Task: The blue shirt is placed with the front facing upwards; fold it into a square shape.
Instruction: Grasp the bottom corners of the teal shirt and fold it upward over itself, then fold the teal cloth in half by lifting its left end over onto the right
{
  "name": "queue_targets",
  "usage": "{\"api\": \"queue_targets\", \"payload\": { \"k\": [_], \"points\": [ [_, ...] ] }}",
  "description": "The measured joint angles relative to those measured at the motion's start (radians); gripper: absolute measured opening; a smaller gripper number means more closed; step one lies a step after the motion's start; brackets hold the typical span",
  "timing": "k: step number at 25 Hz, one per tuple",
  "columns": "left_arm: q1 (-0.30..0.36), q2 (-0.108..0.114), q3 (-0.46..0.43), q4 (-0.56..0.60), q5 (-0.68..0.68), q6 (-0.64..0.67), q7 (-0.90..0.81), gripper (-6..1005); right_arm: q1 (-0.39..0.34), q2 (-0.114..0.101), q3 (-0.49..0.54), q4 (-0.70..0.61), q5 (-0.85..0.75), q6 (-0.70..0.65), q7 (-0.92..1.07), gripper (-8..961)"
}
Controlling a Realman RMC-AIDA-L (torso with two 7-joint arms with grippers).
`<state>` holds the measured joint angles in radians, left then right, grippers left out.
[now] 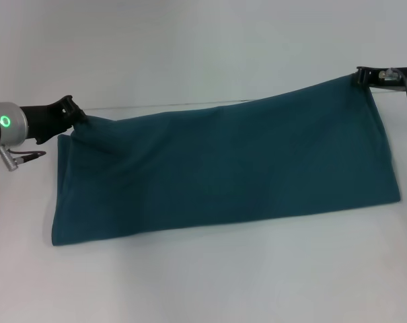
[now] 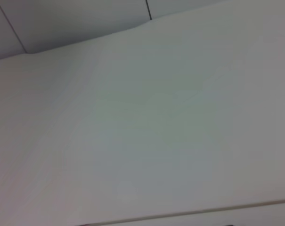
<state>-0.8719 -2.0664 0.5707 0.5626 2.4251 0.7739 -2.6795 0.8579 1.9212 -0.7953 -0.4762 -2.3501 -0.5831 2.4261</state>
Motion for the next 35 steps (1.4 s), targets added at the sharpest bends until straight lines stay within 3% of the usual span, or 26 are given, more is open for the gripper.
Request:
{"api": "queue_targets", "payload": {
  "k": [9, 12, 13, 14, 18, 22, 27, 31, 35],
  "points": [
    [0.02, -0.001, 0.0, 0.003, -0.059, 0.001, 0.007, 210, 0.01, -0.012, -0.017, 0.002, -0.001, -0.019, 0.003, 42],
    [0.043, -0.002, -0.017, 0.006, -0.087, -0.015, 0.001, 212, 0.006, -0.027, -0.016, 0.001, -0.023, -0.021, 0.023, 43],
    [0.055, -0.003, -0.024, 0.006, -0.107, -0.021, 0.0, 213, 0.005, -0.04, -0.011, -0.007, -0.034, -0.022, 0.037, 43],
    [0.067, -0.003, -0.029, 0.007, -0.131, -0.026, 0.0, 214, 0.005, -0.04, -0.011, -0.007, -0.034, -0.022, 0.037, 80],
    [0.116, -0.005, -0.026, 0.032, -0.224, -0.02, 0.004, 256, 0.003, -0.075, 0.008, -0.034, -0.03, -0.066, 0.053, 229],
    [0.148, -0.007, 0.005, 0.064, -0.291, 0.034, 0.024, 417, -0.023, -0.085, 0.089, -0.119, -0.007, -0.211, 0.061, 391],
    [0.17, 0.001, 0.003, 0.07, -0.362, 0.173, 0.112, 542, -0.119, -0.073, 0.122, -0.234, 0.12, -0.441, 0.027, 601],
    [0.217, 0.005, -0.002, 0.098, -0.445, 0.36, 0.208, 626, -0.248, -0.062, 0.139, -0.271, 0.356, -0.723, -0.107, 753],
    [0.275, 0.005, -0.012, 0.127, -0.481, 0.528, 0.261, 729, -0.392, -0.037, 0.186, -0.266, 0.563, -0.975, -0.262, 855]
  ]
}}
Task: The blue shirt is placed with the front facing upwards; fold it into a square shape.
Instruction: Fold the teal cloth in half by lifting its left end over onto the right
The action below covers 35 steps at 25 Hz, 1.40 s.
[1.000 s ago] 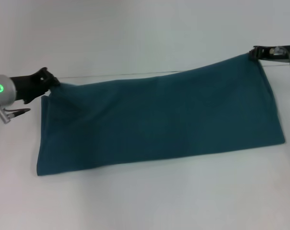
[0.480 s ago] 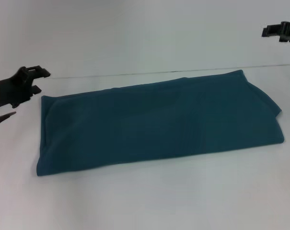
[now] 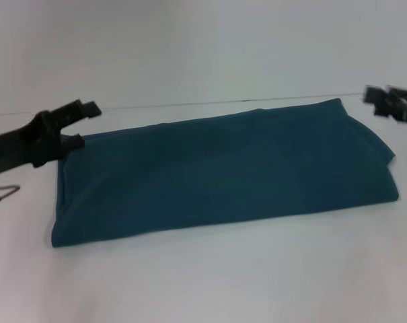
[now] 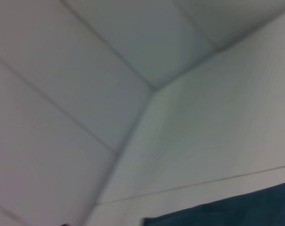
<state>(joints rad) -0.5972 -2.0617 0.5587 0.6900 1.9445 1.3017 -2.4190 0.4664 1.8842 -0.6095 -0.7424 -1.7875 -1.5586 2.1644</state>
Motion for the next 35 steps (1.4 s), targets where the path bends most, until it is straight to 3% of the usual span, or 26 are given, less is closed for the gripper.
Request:
{"api": "queue_targets", "payload": {
  "k": [3, 6, 18, 35],
  "points": [
    [0.034, -0.004, -0.039, -0.002, -0.011, 0.081, 0.05, 844, -0.07, 0.01, 0.03, 0.006, 0.036, -0.096, -0.061, 932],
    [0.056, -0.008, -0.066, -0.027, -0.013, 0.144, 0.119, 952, -0.121, 0.014, 0.041, 0.033, 0.032, -0.134, -0.103, 902],
    [0.144, -0.032, -0.086, -0.072, 0.029, 0.107, 0.094, 949, -0.194, 0.019, 0.081, 0.067, -0.067, -0.117, -0.153, 883],
    [0.149, -0.033, -0.095, -0.086, 0.037, 0.07, 0.052, 947, -0.187, 0.015, 0.092, 0.068, -0.093, -0.117, -0.153, 883]
  ]
}}
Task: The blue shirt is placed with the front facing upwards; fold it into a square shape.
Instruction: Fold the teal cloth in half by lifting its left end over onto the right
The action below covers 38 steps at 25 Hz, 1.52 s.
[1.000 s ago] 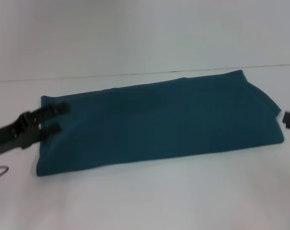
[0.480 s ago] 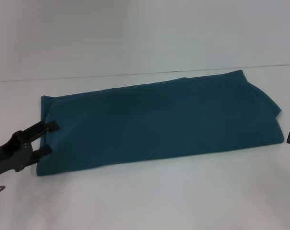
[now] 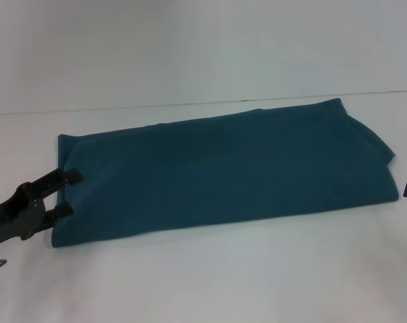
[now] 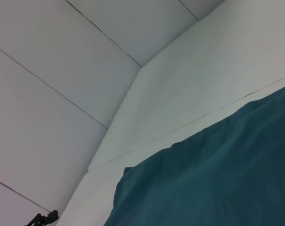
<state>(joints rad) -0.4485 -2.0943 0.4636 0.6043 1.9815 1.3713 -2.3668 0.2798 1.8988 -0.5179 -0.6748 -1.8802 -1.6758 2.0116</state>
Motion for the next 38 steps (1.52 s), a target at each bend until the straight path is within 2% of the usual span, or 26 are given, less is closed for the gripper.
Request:
{"api": "queue_targets", "payload": {
  "k": [5, 12, 18, 23, 27, 30, 33, 38],
  "points": [
    [-0.002, 0.001, 0.0, 0.004, 0.018, -0.002, 0.0, 947, 0.001, 0.0, 0.002, 0.0, 0.003, -0.003, 0.003, 883],
    [-0.022, 0.01, -0.002, 0.046, 0.158, -0.056, -0.058, 948, 0.005, -0.003, 0.003, 0.0, 0.004, 0.002, 0.004, 883],
    [-0.016, 0.013, -0.056, 0.058, 0.165, -0.051, -0.103, 948, 0.01, -0.003, 0.002, 0.0, 0.003, 0.004, 0.004, 884],
    [-0.021, 0.015, -0.062, 0.053, 0.162, -0.045, -0.092, 947, 0.014, -0.005, 0.007, 0.0, 0.003, 0.009, 0.001, 883],
    [-0.06, -0.001, -0.062, 0.033, 0.158, -0.085, -0.081, 948, 0.02, -0.001, 0.014, 0.0, 0.001, 0.02, -0.001, 883],
    [-0.084, -0.029, -0.06, 0.029, 0.14, -0.187, -0.074, 948, 0.022, 0.002, 0.015, 0.0, -0.001, 0.026, -0.003, 882],
    [-0.11, -0.044, -0.053, 0.014, 0.135, -0.28, -0.036, 947, 0.024, 0.003, 0.015, 0.001, -0.001, 0.03, -0.003, 882],
    [-0.144, -0.039, -0.051, -0.033, 0.135, -0.316, 0.049, 947, 0.026, 0.003, 0.015, 0.001, -0.002, 0.031, -0.003, 883]
  ]
}}
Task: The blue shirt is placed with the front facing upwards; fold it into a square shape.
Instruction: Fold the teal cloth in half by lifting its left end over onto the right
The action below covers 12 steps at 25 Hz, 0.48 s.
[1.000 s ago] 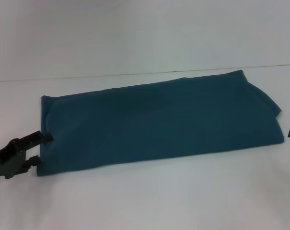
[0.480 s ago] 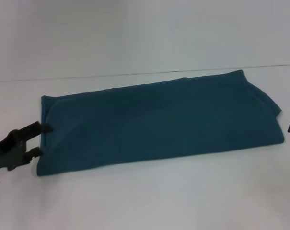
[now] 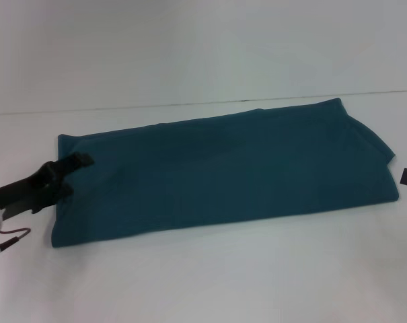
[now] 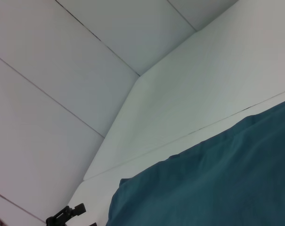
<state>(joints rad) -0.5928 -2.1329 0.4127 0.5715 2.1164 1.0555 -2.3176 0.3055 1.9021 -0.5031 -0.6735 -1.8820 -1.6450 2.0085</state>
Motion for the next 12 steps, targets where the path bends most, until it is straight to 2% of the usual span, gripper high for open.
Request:
{"api": "queue_targets", "payload": {
  "k": [5, 12],
  "points": [
    [-0.01, 0.002, 0.006, -0.02, 0.0, 0.017, 0.01, 948, 0.0, 0.0, 0.001, 0.003, 0.0, 0.0, 0.003, 884],
    [-0.012, 0.001, 0.042, -0.019, 0.007, -0.068, 0.013, 948, 0.003, -0.004, 0.001, 0.018, 0.0, 0.002, 0.002, 883]
  ]
}}
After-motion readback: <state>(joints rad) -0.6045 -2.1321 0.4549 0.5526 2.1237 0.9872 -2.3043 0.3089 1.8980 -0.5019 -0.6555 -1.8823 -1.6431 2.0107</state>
